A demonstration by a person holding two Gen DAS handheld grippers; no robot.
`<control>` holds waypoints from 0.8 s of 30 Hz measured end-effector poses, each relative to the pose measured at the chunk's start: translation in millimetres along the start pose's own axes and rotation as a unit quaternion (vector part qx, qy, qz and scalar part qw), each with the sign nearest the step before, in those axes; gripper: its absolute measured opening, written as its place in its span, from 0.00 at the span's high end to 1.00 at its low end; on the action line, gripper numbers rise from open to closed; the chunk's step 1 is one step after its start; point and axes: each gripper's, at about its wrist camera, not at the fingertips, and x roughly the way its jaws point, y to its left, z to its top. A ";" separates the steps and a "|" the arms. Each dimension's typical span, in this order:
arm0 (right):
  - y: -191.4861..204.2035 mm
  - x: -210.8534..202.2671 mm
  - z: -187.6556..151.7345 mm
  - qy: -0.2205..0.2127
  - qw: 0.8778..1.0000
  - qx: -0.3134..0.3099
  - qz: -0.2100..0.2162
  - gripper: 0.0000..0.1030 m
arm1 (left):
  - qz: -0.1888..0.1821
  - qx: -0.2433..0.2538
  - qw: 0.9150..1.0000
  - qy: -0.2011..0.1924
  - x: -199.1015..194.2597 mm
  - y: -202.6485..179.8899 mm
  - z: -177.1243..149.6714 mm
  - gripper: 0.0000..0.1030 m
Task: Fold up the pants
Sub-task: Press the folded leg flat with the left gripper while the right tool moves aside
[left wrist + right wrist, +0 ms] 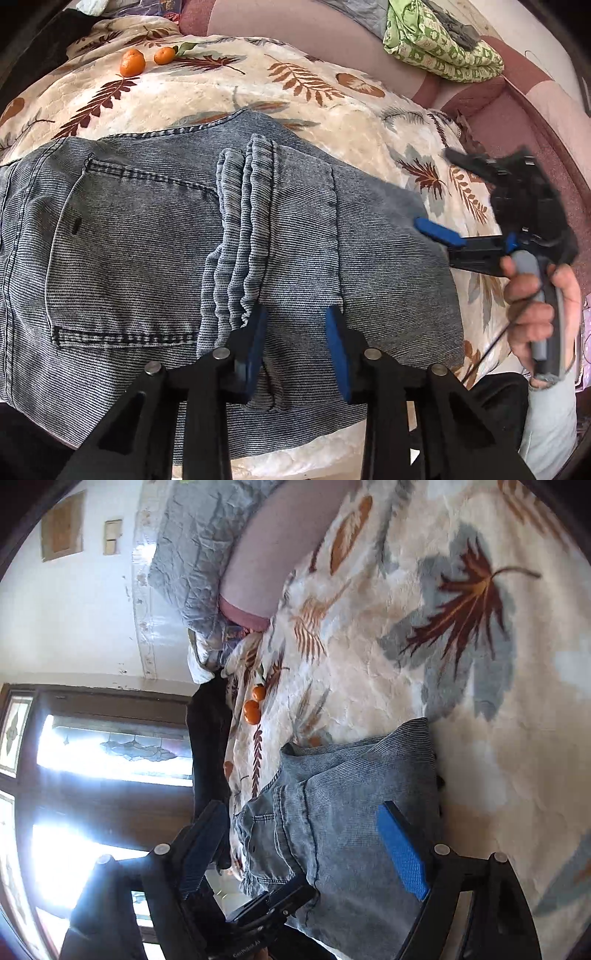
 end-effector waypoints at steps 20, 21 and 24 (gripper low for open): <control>1.9 -5.7 25.0 0.009 0.985 -0.077 -0.156 0.44 | -0.043 0.035 0.998 0.011 23.4 -46.4 12.6 0.51; 1.3 1.2 26.7 0.017 0.981 -0.084 -0.173 0.46 | -0.039 0.042 0.998 0.012 23.9 -48.3 12.3 0.51; 15.5 3.6 30.7 0.003 0.968 -0.122 -0.217 0.73 | -0.031 0.053 0.998 0.006 24.9 -51.4 7.8 0.51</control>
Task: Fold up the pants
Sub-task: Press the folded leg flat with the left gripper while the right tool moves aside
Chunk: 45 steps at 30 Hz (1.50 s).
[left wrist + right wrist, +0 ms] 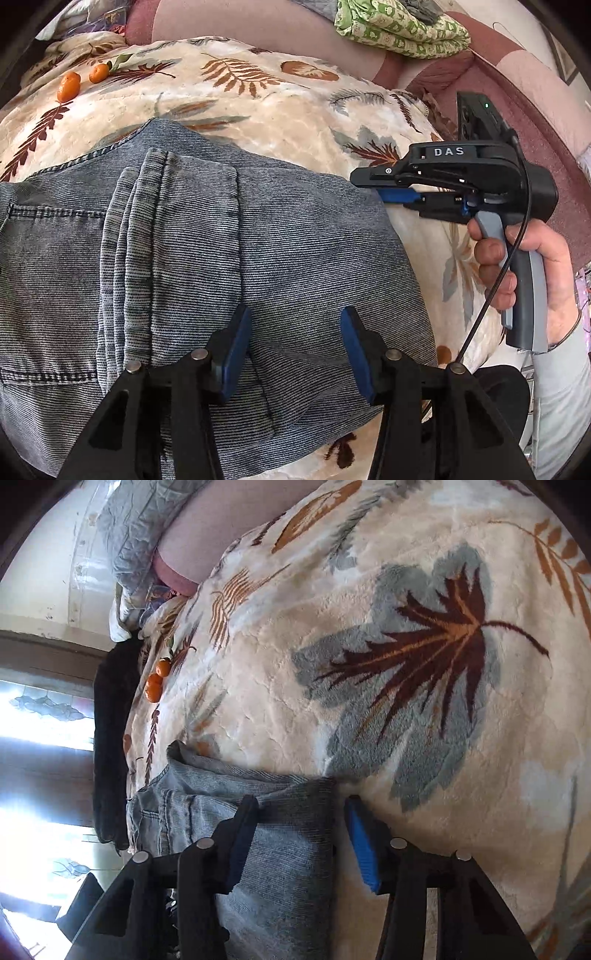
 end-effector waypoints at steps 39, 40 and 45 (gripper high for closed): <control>16.3 -94.6 -137.8 -0.107 0.993 0.030 0.034 0.60 | 0.087 0.035 0.995 -0.030 -16.7 9.9 -20.2 0.33; 20.0 -86.2 -128.5 -0.098 0.992 0.036 0.075 0.60 | 0.086 0.043 0.995 -0.032 -15.8 7.6 -21.5 0.28; -9.5 -11.0 -102.9 -0.021 0.992 0.095 0.079 0.60 | 0.083 0.048 0.995 -0.041 -14.7 7.9 -23.8 0.27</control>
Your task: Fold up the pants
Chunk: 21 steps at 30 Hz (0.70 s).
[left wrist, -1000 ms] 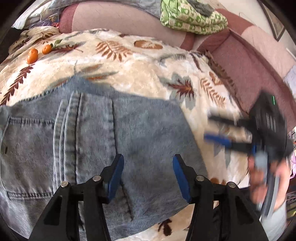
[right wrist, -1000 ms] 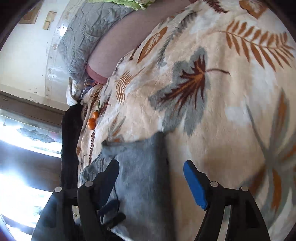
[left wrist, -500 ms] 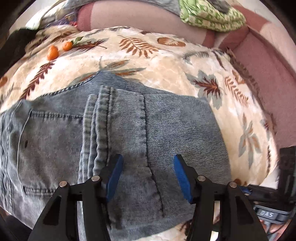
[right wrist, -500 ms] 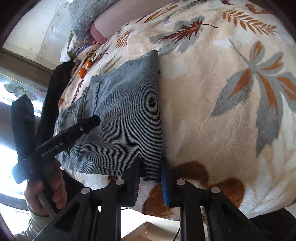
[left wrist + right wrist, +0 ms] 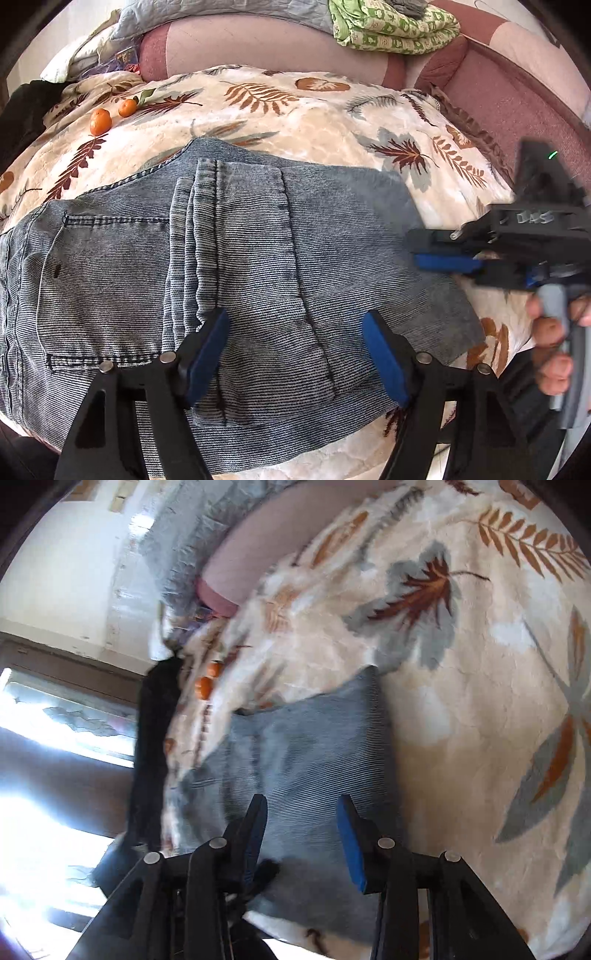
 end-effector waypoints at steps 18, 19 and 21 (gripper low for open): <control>52.0 -42.8 -42.2 -0.129 0.980 -0.151 -0.019 0.24 | -0.009 -0.247 0.962 -0.113 -97.2 124.5 -48.5 0.27; 54.6 -42.2 -45.3 -0.134 0.978 -0.160 -0.019 0.24 | -0.002 -0.260 0.959 -0.113 -99.8 134.1 -50.5 0.27; 57.0 -34.7 -49.4 -0.132 0.976 -0.171 -0.026 0.24 | 0.011 -0.281 0.952 -0.117 -104.6 149.2 -55.5 0.27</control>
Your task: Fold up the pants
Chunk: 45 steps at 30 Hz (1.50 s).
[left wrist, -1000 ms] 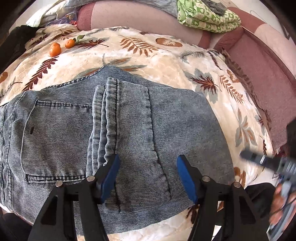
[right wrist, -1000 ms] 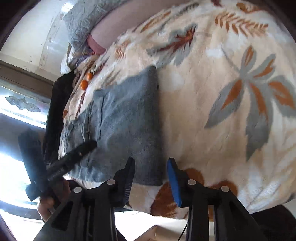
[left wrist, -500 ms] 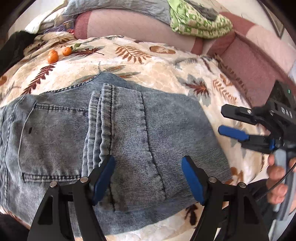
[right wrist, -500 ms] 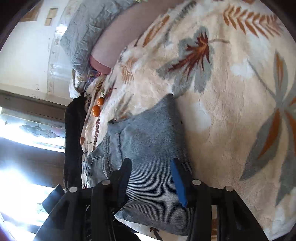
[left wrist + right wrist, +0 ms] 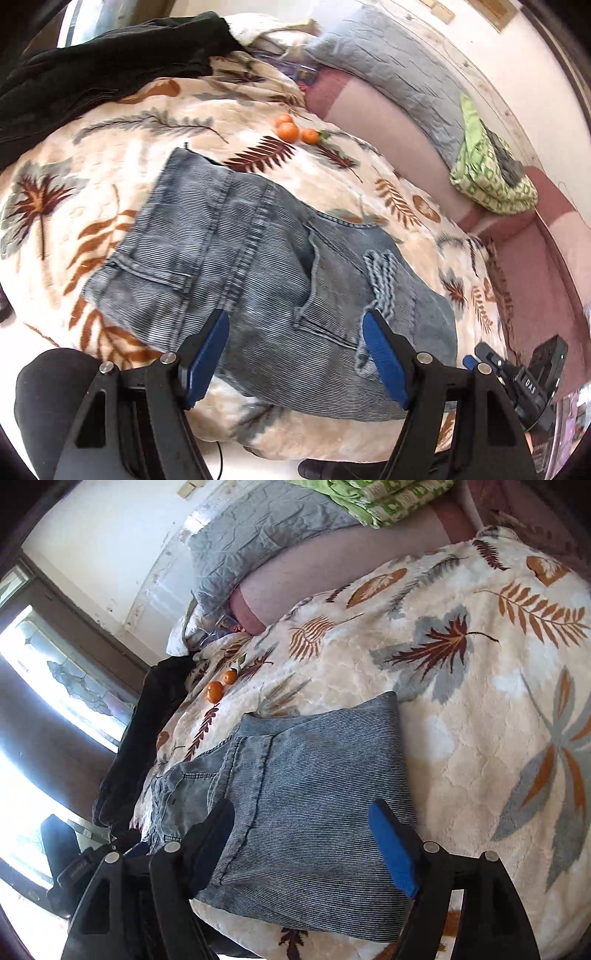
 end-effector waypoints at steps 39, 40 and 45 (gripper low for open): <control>122.5 42.3 5.5 0.037 0.998 -0.045 0.002 0.22 | 0.065 -0.022 0.996 -0.060 -6.3 103.8 13.1 0.27; 133.0 53.5 5.8 0.055 0.997 -0.050 0.010 0.22 | 0.061 -0.028 0.996 -0.059 -5.9 106.1 13.5 0.27; 169.2 117.8 3.4 0.159 0.985 -0.053 0.027 0.22 | 0.063 -0.034 0.996 -0.061 -7.0 112.5 13.3 0.27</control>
